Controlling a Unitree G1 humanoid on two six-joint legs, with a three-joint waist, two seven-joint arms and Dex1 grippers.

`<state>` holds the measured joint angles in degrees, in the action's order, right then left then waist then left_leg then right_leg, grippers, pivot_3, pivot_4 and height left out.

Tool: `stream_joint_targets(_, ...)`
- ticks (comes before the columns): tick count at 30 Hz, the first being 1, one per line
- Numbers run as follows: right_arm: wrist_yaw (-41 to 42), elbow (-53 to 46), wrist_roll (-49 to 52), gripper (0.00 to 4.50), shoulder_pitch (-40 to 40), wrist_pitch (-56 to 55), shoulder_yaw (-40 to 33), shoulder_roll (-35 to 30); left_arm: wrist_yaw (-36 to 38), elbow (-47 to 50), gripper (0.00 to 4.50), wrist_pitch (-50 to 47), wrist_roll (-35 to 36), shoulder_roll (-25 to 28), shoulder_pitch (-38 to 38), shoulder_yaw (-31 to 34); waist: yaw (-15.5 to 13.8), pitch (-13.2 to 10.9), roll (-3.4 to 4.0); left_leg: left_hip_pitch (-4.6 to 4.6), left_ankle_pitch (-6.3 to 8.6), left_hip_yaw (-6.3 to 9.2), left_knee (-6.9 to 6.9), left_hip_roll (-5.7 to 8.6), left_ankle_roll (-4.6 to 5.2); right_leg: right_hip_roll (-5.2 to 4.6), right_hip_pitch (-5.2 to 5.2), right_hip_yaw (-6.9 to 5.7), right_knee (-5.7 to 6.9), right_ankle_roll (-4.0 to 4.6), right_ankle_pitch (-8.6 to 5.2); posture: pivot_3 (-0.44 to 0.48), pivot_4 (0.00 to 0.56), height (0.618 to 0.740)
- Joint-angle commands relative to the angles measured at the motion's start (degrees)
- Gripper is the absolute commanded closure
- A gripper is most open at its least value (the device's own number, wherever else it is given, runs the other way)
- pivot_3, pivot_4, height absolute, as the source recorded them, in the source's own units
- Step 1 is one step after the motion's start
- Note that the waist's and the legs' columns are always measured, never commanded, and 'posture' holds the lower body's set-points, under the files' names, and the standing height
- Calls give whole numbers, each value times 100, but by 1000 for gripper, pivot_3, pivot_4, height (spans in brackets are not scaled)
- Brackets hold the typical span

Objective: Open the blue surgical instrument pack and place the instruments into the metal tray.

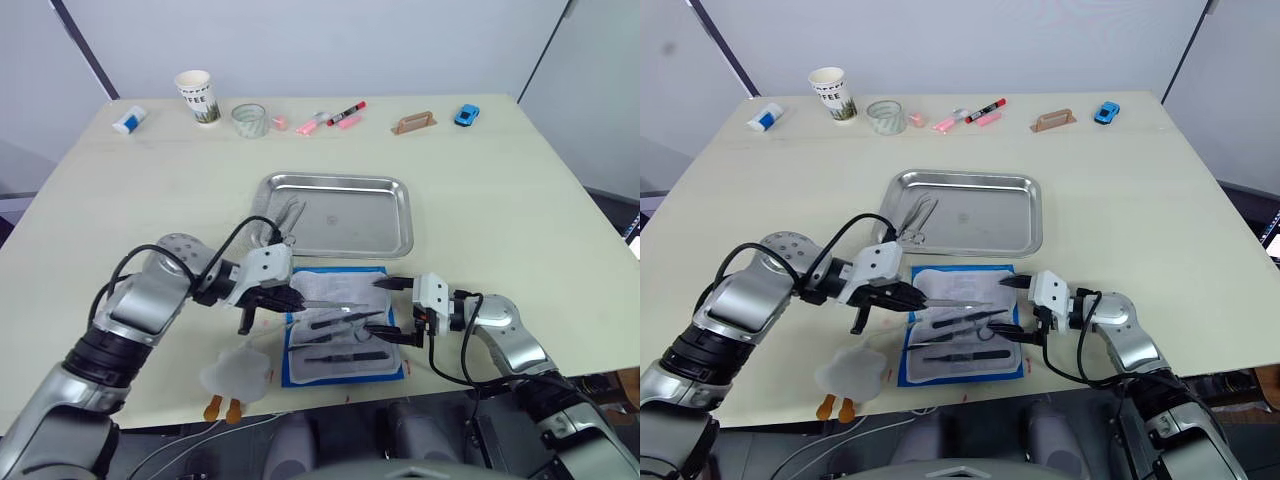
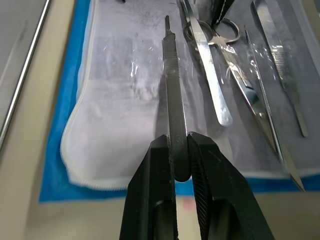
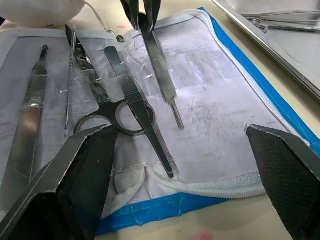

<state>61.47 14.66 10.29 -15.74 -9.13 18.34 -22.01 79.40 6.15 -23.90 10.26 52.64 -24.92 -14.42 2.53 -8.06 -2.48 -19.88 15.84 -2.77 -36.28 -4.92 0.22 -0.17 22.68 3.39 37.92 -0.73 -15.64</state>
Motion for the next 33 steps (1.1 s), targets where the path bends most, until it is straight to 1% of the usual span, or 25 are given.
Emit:
stream_joint_targets(1, -161, 784, -622, 0, 257, 326, 333, -104, 178, 200, 4470, 134, 226, 259, 49, 357, 2, 0, -1, 0, 0, 0, 0, 0, 0, 0, 0, 0, 0, 0, 0, 0, 150, 737)
stream_joint_targets(10, -142, 801, -621, 0, 239, 315, 334, -121, 463, 165, 4470, 468, 413, 683, 425, 709, -3, 0, -1, 1, 0, -1, 1, -10, 0, 1, 4, 8, 0, 2, 0, 0, 150, 737)
stream_joint_targets(17, -140, 833, -625, 0, 231, 298, 352, -100, 601, 98, 4470, 668, 646, 890, 671, 1112, -4, 0, -1, 1, 0, -4, 2, -14, 0, 1, 12, 15, 0, 6, 3, 0, 150, 737)
stream_joint_targets(26, -108, 877, -619, 0, 195, 266, 377, -93, 836, -150, 4470, 955, 733, 1396, 1117, 1634, 0, 1, -3, 4, 0, -12, 8, -19, 0, 2, 23, 26, 0, 6, 3, 0, 150, 737)
stream_joint_targets(31, -96, 915, -629, 0, 171, 238, 398, -77, 799, -300, 4470, 1012, 806, 1476, 1216, 1831, -4, 1, -5, 3, 0, -19, 8, -21, -1, 2, 32, 31, 0, 9, 5, 0, 150, 737)
stream_joint_targets(33, -90, 921, -633, 0, 165, 228, 401, -76, 732, -310, 4470, 994, 893, 1391, 1218, 1927, -3, 1, -5, 3, 0, -21, 9, -21, -1, 3, 33, 34, 1, 9, 5, 0, 150, 737)
